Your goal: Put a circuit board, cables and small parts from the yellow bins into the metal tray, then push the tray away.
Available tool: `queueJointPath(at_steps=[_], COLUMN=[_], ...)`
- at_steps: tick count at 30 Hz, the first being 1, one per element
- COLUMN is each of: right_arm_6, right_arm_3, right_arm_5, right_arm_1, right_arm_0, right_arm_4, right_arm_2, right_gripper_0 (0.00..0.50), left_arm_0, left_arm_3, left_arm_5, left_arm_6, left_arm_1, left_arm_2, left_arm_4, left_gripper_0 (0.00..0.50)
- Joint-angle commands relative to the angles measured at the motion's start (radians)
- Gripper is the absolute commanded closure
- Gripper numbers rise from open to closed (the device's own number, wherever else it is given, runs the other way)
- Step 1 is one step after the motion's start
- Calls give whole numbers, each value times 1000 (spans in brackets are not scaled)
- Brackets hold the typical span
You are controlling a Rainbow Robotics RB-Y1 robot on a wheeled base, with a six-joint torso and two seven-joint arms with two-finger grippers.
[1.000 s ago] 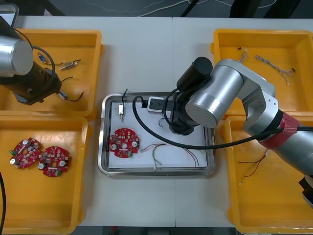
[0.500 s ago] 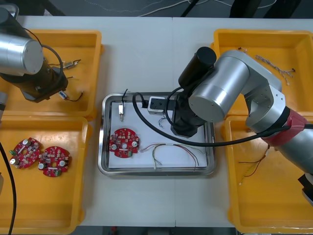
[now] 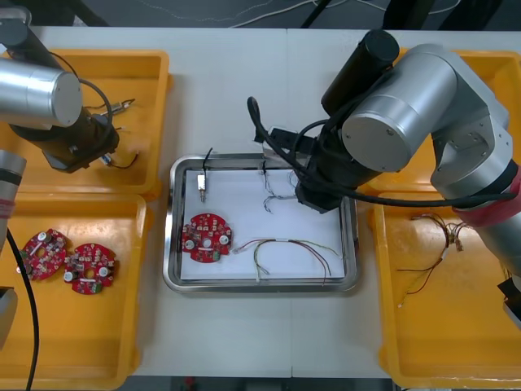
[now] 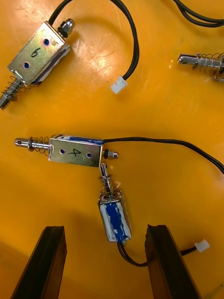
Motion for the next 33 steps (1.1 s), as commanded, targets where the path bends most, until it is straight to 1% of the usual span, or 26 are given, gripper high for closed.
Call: queueJointPath(at_steps=[1,7,12,18,33], right_arm_6=[-108,-223,-312,-413,-643], right_arm_3=[-75,-131,-158,-164,-163], right_arm_5=[55,151,226,228,228], right_arm_1=[-9,-21,-35,-37,-81], right_arm_0=[-35,-35,-35,-35,-8], right_arm_4=[-16,-27,-40,-54,-54], right_arm_2=[-67,-126,-186,-255,-309], right_gripper_0=[0,0,0,0,0], left_arm_0=[-55,-60,-61,-66,-64], left_arm_3=[22,27,45,55,75], left_arm_5=[-27,-31,-56,-59,-54], left_arm_6=[108,117,118,114,106], left_arm_1=[-26,-26,-34,-48,-62], left_arm_2=[-18,-26,-26,-26,-27], left_arm_4=[-24,-41,-59,-90,-96], left_gripper_0=[0,0,0,0,0])
